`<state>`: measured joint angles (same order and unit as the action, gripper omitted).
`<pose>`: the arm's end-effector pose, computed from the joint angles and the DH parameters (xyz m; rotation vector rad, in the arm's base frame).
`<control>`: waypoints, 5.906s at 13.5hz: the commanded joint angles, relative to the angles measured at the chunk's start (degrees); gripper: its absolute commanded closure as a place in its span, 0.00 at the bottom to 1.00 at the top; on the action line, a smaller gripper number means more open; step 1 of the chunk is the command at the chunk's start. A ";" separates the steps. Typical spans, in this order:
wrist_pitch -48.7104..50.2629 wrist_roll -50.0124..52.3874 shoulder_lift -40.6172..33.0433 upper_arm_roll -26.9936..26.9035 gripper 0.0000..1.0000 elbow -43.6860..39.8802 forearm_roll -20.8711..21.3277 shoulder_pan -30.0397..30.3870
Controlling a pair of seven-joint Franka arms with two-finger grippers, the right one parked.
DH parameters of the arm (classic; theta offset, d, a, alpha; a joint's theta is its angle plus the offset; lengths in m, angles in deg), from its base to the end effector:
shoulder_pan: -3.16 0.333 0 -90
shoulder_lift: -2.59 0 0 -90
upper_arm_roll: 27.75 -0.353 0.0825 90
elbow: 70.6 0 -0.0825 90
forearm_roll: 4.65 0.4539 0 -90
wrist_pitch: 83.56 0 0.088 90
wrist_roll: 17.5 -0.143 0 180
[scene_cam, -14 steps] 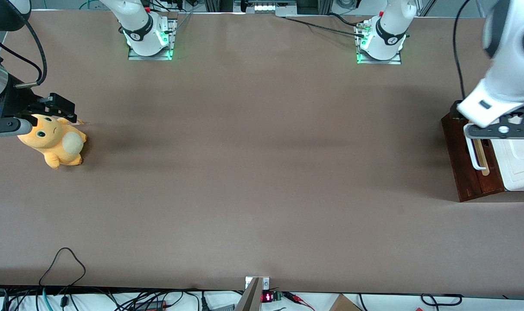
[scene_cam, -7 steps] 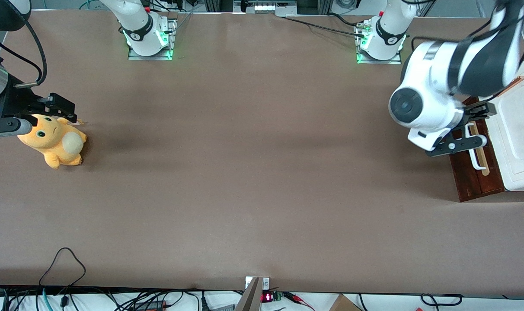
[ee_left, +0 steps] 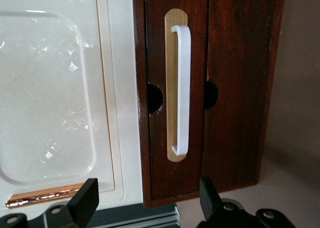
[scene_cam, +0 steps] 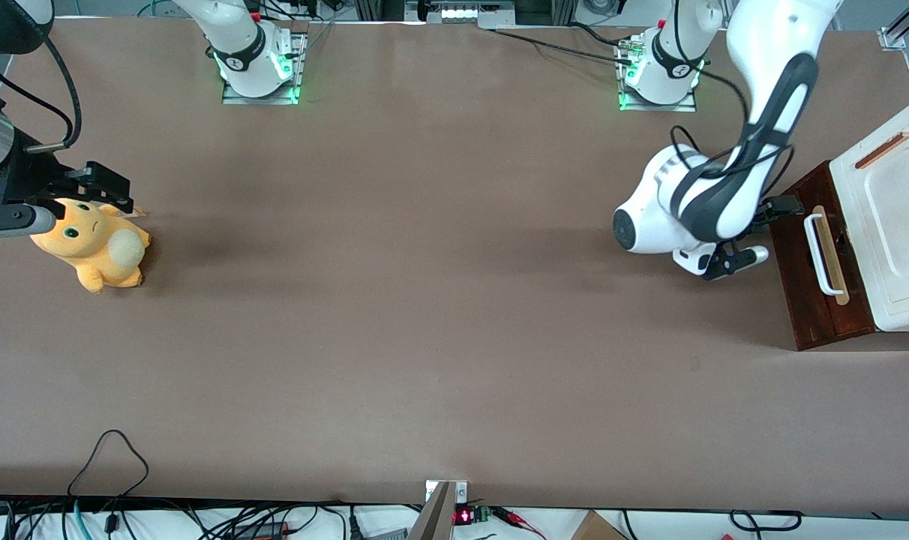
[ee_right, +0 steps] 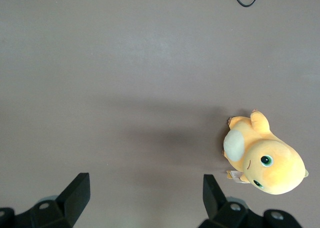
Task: Open lower drawer with left arm only
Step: 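Move the open left gripper down to the white drawer handle, then close the left gripper around the white bar handle, then pull the handle away from the cabinet with the left gripper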
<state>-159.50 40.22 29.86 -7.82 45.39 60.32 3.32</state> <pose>0.5639 -0.0470 0.2057 -1.7693 -0.1338 0.1722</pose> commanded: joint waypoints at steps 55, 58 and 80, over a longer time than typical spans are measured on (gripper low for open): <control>-5.53 3.01 8.94 -5.43 1.00 2.32 26.18 4.50; -5.53 2.49 8.94 -4.20 1.00 1.61 26.09 2.83; -5.08 -4.98 5.69 3.01 0.00 -0.66 21.37 0.45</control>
<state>-163.28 37.77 37.87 -4.89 45.84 84.19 3.29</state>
